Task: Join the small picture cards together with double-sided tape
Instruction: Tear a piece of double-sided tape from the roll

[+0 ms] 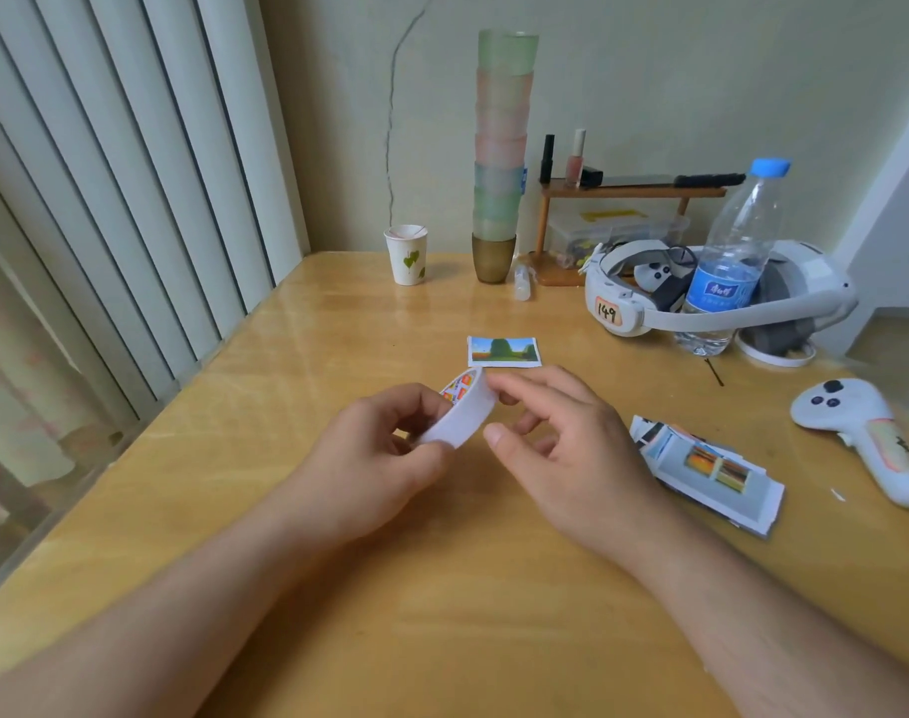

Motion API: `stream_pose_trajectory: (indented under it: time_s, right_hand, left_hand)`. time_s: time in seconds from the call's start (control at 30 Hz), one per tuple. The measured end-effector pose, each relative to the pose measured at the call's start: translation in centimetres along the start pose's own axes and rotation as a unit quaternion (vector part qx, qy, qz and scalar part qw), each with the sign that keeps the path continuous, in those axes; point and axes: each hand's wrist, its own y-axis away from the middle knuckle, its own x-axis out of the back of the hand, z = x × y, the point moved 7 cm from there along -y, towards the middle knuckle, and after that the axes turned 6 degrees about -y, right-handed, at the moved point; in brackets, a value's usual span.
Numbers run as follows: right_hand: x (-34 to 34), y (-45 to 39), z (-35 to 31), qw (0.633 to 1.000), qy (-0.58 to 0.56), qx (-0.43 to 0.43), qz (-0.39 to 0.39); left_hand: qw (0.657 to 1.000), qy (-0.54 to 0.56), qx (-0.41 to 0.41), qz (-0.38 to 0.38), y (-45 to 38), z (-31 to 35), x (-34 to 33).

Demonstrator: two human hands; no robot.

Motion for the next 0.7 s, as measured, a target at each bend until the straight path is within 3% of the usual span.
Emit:
stream_pose_trajectory:
  time_s: [0.17,0.43,0.7]
  right_hand:
    - [0.6,0.2,-1.7,0.997,0.023,0.068,0.041]
    - [1.6,0.3,-3.4,0.980,0.031,0.166,0.106]
    - [1.6,0.2,-3.5,0.982,-0.019,0.166,0.091]
  left_hand:
    - [0.999,0.034,-0.031,0.007,0.0,0.5,-0.3]
    - [0.984,-0.108,-0.128,0.067,0.7,2.3,0.1]
    - [0.976,-0.136,-0.151,0.078,1.0,2.7,0.3]
